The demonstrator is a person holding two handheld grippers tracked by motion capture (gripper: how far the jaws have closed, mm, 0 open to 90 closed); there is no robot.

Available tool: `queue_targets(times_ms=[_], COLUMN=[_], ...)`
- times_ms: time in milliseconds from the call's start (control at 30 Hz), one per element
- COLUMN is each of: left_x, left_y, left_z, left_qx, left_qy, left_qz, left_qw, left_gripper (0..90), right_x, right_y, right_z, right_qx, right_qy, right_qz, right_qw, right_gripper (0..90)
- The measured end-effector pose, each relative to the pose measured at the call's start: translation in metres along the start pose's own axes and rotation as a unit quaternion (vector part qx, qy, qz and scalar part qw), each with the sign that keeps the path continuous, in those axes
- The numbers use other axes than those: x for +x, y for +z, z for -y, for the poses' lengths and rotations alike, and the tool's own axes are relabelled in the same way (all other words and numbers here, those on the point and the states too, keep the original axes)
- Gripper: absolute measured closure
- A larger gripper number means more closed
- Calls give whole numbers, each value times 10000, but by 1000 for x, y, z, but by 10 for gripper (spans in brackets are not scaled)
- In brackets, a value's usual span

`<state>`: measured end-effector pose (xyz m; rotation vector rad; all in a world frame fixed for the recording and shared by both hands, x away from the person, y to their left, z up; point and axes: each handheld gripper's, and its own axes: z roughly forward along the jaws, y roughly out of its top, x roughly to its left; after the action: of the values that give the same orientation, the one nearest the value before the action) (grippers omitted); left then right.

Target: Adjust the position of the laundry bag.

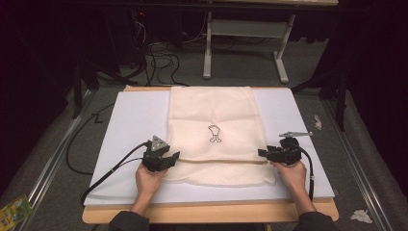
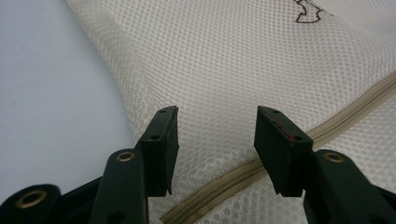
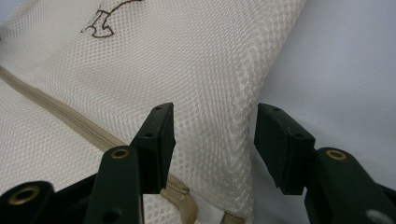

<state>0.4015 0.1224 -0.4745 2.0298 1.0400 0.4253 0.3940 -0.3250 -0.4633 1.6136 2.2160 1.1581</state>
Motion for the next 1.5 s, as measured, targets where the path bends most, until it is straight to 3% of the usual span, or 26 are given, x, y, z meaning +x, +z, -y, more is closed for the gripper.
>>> queue_targets(times_ms=[367,700,900,1067,1200,1500], left_x=[-4,-5,-6,-6,-6,-4], left_y=[8,10,11,11,11,11], left_z=[6,6,6,6,6,5], left_qx=[75,105,109,116,119,142], left_qy=[57,71,75,70,55,5], left_qz=[-14,-57,-180,-185,-178,-110], left_qw=[10000,9999,9998,9997,9998,9998], left_gripper=[497,502,529,530,530,528], right_x=[2,11,10,18,20,21], right_y=[1,10,7,11,12,3], right_z=[7,1,3,2,0,-5], right_qx=[259,378,448,494,564,414], right_qy=[108,55,-8,-413,-557,-595], right_qz=[-28,-108,-162,126,146,40], right_qw=[9996,9992,9989,9978,9967,9974], right_gripper=[452,469,556,740,846,876])
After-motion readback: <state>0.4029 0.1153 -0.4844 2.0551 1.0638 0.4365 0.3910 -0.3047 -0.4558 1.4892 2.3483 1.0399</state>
